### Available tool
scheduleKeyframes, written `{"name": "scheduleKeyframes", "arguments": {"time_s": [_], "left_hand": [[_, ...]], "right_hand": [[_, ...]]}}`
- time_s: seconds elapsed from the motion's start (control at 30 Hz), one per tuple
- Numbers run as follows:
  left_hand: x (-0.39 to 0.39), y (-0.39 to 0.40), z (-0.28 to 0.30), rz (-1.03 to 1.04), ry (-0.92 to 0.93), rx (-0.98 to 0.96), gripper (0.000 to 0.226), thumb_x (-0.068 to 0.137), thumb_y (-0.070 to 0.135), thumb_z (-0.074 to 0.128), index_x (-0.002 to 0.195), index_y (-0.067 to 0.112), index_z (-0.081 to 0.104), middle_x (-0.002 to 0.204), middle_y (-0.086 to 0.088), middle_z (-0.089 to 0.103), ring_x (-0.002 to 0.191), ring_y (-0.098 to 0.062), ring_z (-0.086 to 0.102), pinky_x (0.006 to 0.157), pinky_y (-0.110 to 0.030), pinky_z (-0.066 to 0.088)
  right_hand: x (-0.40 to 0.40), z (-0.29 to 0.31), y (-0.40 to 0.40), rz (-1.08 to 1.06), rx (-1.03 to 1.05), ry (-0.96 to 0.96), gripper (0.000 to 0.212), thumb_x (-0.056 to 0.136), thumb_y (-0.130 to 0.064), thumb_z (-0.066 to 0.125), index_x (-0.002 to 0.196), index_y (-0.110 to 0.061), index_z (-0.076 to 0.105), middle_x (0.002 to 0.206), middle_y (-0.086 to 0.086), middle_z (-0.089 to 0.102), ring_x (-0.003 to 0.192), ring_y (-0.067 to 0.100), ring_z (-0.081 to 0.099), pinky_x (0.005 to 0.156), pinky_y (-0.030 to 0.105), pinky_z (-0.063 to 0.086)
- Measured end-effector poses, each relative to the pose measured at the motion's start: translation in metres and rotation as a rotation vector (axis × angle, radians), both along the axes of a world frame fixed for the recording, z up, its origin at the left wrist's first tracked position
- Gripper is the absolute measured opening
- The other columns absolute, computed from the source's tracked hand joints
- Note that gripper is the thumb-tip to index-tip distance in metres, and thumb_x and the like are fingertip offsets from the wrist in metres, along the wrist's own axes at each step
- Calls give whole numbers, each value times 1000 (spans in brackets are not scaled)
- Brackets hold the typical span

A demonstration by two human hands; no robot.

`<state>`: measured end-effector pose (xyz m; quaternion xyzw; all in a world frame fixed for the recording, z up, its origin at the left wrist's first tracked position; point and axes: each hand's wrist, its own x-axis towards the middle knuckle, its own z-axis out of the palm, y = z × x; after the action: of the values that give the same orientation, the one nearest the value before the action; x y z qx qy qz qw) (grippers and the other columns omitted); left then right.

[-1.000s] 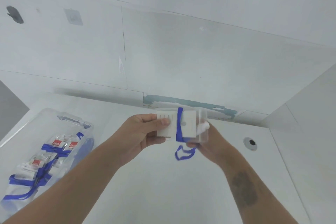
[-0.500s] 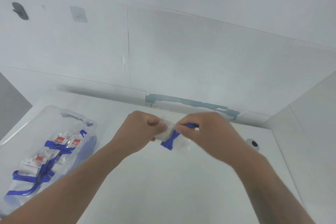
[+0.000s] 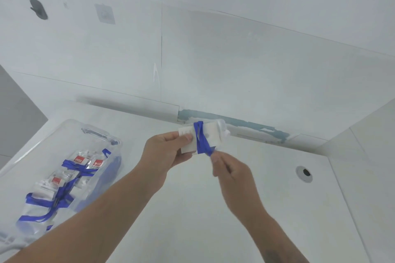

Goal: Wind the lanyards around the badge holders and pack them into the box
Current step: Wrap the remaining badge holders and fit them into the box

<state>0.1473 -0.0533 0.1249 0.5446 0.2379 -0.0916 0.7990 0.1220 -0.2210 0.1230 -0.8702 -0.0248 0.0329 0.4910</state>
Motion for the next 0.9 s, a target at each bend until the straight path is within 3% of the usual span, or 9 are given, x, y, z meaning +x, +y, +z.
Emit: {"name": "scheduleKeyframes", "arguments": {"time_s": [0.13, 0.2, 0.3, 0.47, 0.6, 0.67, 0.77, 0.83, 0.9], "left_hand": [[-4, 0, -11, 58, -29, 393, 21, 87, 12, 72, 66, 12, 69, 79, -13, 70, 75, -26, 71, 69, -32, 62], [-7, 4, -14, -7, -68, 549, 25, 86, 15, 71, 61, 20, 69, 77, -12, 71, 73, -26, 72, 72, -39, 63], [-15, 9, -18, -241, -118, 659, 16, 85, 21, 69, 71, 17, 75, 74, -5, 73, 75, -27, 72, 71, -46, 61], [-26, 16, -1, -590, -160, 447, 14, 91, 20, 69, 87, 27, 81, 87, 3, 78, 86, -21, 73, 74, -30, 60], [-26, 28, 9, -698, -138, 204, 18, 91, 20, 67, 104, 14, 78, 105, -8, 76, 94, -24, 71, 75, -28, 58], [-28, 27, 11, -667, -99, 33, 21, 87, 20, 68, 103, 9, 77, 104, -12, 75, 89, -22, 70, 72, -26, 58], [-31, 21, 12, -528, -33, -113, 22, 79, 22, 71, 96, 9, 78, 93, -11, 74, 75, -17, 69, 66, -23, 58], [-32, 15, 7, -420, 16, -153, 18, 79, 20, 72, 91, 9, 79, 90, -9, 74, 71, -15, 68, 64, -22, 59], [-33, 14, 3, -337, 57, -156, 11, 84, 16, 71, 87, 10, 80, 92, -9, 75, 73, -16, 68, 65, -23, 59]], "right_hand": [[-16, 3, -6, 296, -555, -108, 21, 101, -37, 39, 101, -31, 59, 93, -10, 59, 85, 11, 54, 77, 27, 47], [-13, 17, -10, 345, -634, -177, 25, 98, -43, 41, 109, -37, 63, 88, -15, 57, 82, 9, 54, 74, 26, 45], [-2, 42, -17, 360, -607, -224, 16, 89, -43, 55, 98, -42, 69, 79, -19, 57, 71, 4, 50, 67, 20, 42], [27, 64, -28, 315, -151, 118, 10, 78, -23, 80, 77, -30, 74, 78, -15, 70, 67, 1, 58, 64, 14, 47], [33, 49, -26, 227, 464, 463, 16, 80, -3, 74, 77, -18, 74, 74, 1, 68, 65, 14, 62, 64, 21, 52], [30, 40, -20, 232, 705, 567, 12, 79, -11, 77, 70, -16, 70, 71, 3, 61, 63, 17, 57, 60, 25, 50], [22, 27, -8, 366, 934, 590, 39, 57, -36, 92, 69, -16, 61, 70, 5, 49, 62, 19, 48, 57, 27, 43], [17, 20, -4, 306, 993, 565, 46, 47, -50, 94, 74, -19, 73, 71, 3, 60, 63, 17, 57, 57, 27, 48], [16, 15, -4, 119, 990, 617, 47, 59, -60, 84, 85, -21, 77, 82, 5, 68, 70, 21, 65, 63, 30, 52]]}}
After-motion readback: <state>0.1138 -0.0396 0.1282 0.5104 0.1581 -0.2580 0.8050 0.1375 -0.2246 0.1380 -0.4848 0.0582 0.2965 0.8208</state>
